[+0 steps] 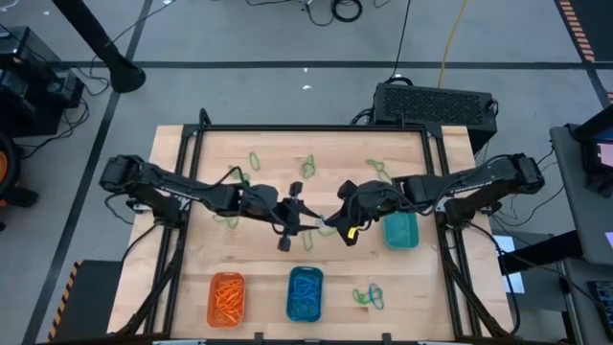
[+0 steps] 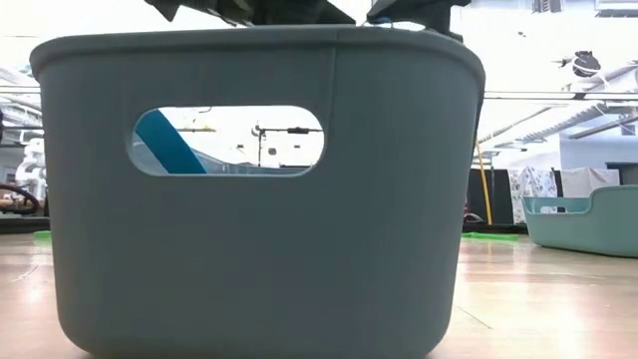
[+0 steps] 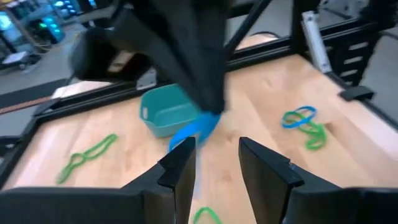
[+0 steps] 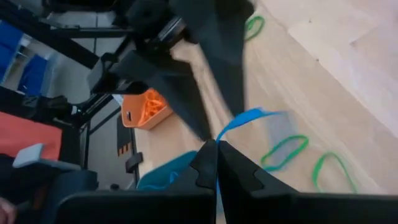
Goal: Sort rubber bands into baskets
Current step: Put the blue rubber band into the blue bin
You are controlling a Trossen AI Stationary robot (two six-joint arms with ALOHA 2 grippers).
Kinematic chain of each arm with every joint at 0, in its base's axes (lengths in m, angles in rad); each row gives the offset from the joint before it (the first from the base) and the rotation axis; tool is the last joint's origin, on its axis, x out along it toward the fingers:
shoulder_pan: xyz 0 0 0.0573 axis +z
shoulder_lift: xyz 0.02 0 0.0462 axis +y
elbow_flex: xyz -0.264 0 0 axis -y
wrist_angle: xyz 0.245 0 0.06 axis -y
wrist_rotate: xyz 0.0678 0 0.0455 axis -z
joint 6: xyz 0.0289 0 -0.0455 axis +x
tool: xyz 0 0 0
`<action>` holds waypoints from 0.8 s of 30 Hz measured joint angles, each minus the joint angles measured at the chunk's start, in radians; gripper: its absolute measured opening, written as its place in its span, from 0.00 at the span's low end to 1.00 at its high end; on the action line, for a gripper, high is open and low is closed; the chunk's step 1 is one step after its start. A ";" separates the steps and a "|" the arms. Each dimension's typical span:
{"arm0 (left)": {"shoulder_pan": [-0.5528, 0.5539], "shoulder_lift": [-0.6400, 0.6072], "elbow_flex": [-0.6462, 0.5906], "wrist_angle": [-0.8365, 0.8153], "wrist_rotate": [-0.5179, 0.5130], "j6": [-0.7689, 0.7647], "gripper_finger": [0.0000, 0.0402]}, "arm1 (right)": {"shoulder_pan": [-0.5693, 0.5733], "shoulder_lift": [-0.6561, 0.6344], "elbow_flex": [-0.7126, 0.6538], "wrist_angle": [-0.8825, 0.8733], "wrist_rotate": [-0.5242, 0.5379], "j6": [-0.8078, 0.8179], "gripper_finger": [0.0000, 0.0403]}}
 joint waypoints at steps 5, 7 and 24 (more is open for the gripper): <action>0.001 0.003 0.003 0.014 -0.023 0.008 0.32 | 0.004 0.006 0.000 0.018 -0.028 0.000 0.00; 0.000 0.003 0.003 0.020 -0.023 0.008 0.32 | 0.003 0.008 0.000 0.014 -0.039 0.000 0.00; 0.001 0.001 0.003 0.025 -0.019 0.029 0.32 | 0.002 0.007 0.000 0.027 -0.046 0.000 0.00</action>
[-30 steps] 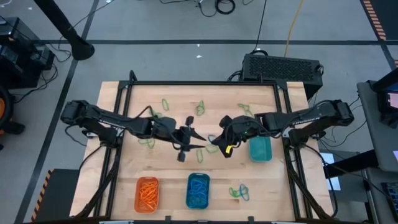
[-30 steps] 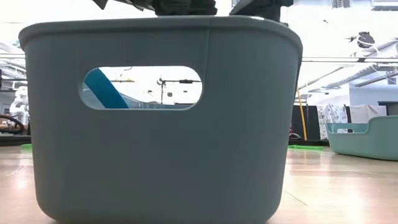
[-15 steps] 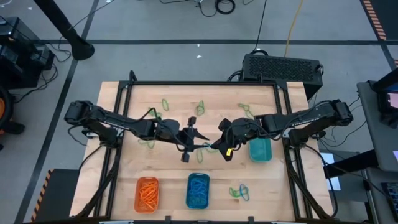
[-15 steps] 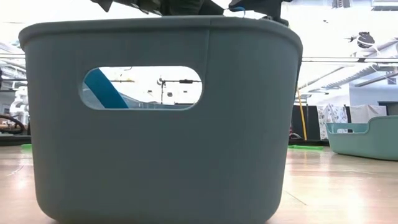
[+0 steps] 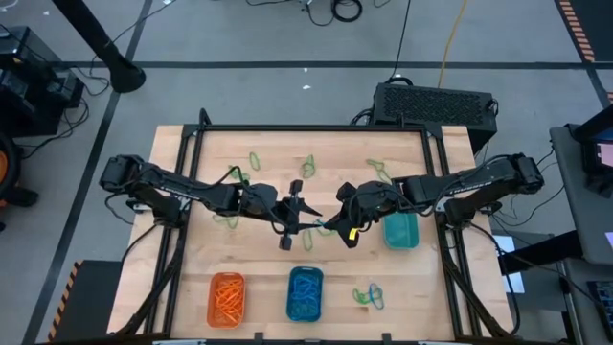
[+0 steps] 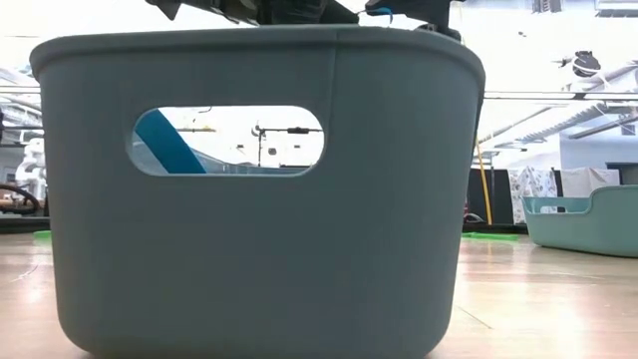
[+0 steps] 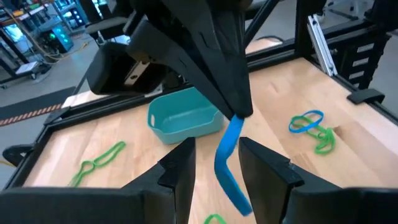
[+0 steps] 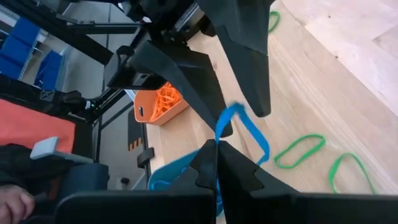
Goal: Sort rubber bands into baskets
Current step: Put the blue rubber band into the blue bin
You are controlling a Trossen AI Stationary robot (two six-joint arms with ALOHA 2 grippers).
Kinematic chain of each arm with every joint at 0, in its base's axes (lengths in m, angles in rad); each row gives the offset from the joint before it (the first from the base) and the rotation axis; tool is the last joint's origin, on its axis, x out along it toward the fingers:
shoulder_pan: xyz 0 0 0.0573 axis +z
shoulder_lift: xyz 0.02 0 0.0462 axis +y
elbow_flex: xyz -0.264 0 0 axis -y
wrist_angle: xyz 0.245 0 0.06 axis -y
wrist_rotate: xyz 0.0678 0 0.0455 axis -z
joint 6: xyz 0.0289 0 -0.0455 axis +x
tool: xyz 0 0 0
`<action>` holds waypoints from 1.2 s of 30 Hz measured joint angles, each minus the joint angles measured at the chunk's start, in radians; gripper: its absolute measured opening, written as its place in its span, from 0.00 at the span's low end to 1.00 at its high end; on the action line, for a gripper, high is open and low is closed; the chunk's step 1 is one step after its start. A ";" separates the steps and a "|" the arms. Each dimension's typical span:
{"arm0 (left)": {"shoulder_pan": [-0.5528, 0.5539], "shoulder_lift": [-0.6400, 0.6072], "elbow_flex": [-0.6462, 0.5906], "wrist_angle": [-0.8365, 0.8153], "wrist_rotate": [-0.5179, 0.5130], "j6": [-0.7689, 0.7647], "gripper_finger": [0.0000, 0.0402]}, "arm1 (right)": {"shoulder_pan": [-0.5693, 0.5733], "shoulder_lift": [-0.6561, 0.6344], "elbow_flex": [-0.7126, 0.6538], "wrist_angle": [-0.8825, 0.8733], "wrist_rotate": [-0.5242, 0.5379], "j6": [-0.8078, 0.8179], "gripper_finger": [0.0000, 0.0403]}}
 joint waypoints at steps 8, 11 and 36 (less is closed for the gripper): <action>0.000 0.000 0.000 -0.006 0.000 0.023 0.32 | 0.000 0.000 0.000 0.000 0.000 0.000 0.00; 0.000 0.000 0.000 -0.006 0.000 0.023 0.32 | 0.000 0.000 0.000 0.006 0.000 0.000 0.00; -0.006 0.028 -0.001 0.002 -0.019 -0.007 0.12 | 0.000 -0.001 0.000 0.055 0.010 -0.016 0.00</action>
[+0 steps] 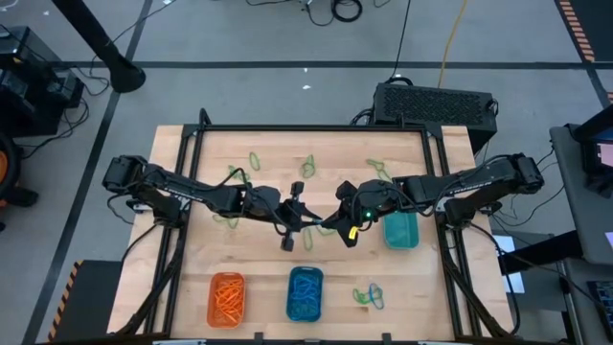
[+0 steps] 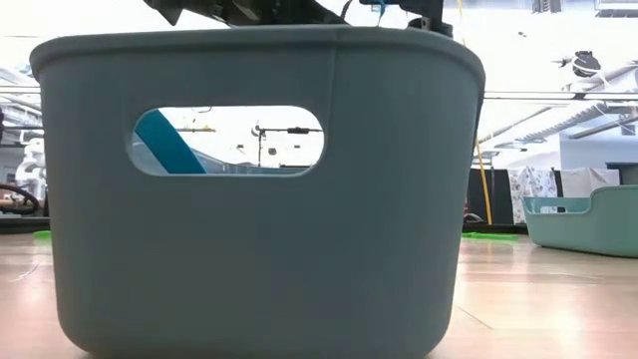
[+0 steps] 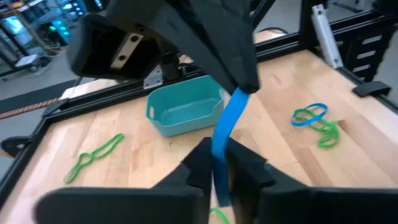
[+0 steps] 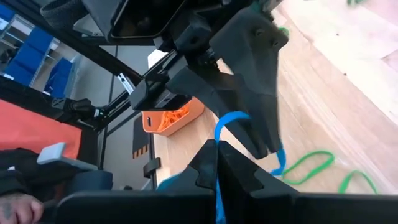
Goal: Sort rubber bands into baskets
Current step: Put the blue rubber band into the blue bin
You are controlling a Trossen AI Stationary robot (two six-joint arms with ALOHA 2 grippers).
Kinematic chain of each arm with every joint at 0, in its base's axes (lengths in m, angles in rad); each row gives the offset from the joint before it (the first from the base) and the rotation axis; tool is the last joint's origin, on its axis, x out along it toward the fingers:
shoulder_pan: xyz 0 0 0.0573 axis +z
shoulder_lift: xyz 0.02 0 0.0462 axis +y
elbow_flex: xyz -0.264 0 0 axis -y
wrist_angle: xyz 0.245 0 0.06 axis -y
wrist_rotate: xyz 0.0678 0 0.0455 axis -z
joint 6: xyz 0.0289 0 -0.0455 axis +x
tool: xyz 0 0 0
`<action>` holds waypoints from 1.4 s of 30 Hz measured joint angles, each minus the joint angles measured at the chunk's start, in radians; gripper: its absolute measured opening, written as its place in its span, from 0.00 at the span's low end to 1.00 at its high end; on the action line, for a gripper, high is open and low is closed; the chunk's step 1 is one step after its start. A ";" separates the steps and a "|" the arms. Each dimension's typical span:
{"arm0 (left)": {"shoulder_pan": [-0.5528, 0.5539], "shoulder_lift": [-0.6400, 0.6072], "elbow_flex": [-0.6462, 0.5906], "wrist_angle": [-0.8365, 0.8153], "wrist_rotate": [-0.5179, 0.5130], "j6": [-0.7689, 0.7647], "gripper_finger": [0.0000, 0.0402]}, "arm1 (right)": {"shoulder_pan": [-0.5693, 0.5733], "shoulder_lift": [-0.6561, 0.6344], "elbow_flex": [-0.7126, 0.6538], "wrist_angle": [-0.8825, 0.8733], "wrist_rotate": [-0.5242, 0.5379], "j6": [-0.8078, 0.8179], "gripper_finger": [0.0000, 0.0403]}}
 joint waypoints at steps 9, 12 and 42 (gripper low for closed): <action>0.000 0.000 0.000 -0.011 0.026 -0.053 0.01 | 0.000 0.000 0.000 -0.010 0.000 -0.060 0.03; 0.000 0.000 0.000 -0.011 0.027 -0.053 0.01 | -0.002 0.000 0.000 -0.010 0.000 -0.059 0.10; -0.270 0.099 -0.003 -0.118 0.076 -0.177 0.00 | 0.193 0.000 0.000 -0.165 0.124 0.203 0.49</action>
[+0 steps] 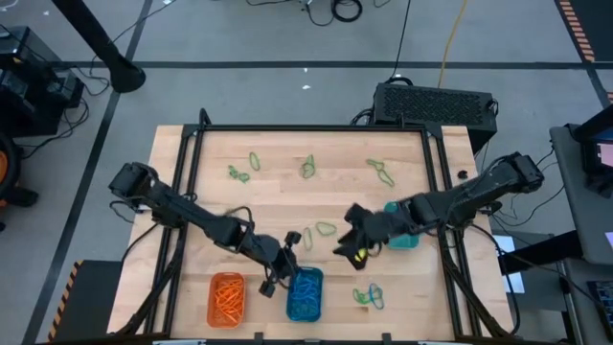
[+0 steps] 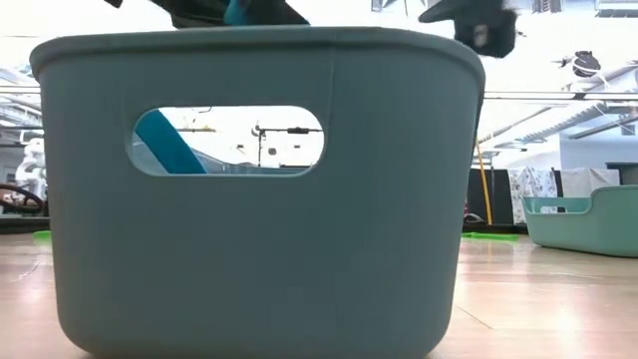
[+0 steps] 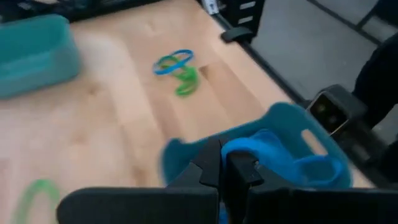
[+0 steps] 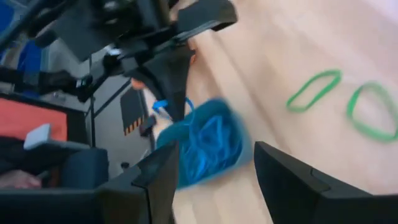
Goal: Sort rubber bands into baskets
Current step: Put the blue rubber band into the blue bin
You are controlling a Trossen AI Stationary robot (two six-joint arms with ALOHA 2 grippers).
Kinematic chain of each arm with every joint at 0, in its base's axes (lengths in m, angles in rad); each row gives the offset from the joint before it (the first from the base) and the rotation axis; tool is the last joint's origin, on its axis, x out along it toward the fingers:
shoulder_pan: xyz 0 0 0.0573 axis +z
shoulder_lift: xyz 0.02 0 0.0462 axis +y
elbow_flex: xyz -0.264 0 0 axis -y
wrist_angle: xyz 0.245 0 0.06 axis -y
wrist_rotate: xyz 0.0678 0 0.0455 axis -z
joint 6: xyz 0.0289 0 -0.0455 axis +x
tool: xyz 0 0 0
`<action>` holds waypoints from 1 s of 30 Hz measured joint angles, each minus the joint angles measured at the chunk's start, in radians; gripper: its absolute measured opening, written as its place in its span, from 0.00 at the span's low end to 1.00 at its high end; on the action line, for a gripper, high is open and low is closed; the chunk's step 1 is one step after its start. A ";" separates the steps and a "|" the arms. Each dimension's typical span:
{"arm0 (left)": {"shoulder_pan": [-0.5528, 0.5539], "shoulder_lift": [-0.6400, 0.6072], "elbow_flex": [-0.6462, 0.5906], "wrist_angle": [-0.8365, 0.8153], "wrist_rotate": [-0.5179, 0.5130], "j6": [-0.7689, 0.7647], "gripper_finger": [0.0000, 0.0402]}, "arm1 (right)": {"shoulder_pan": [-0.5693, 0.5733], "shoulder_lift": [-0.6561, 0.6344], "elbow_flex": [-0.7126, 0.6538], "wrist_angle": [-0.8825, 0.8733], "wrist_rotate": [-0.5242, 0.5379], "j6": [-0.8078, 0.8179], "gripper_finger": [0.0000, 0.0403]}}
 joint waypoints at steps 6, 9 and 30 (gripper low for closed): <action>-0.064 0.105 0.045 0.026 -0.112 -0.201 0.00 | 0.131 0.000 0.000 -0.039 0.054 0.027 0.49; -0.080 0.132 0.106 -0.022 -0.187 -0.225 0.00 | 0.197 0.000 0.000 -0.043 0.060 0.074 0.49; -0.090 0.294 0.310 -0.336 -0.157 -0.350 0.09 | 0.417 0.000 0.000 -0.069 0.322 0.154 0.49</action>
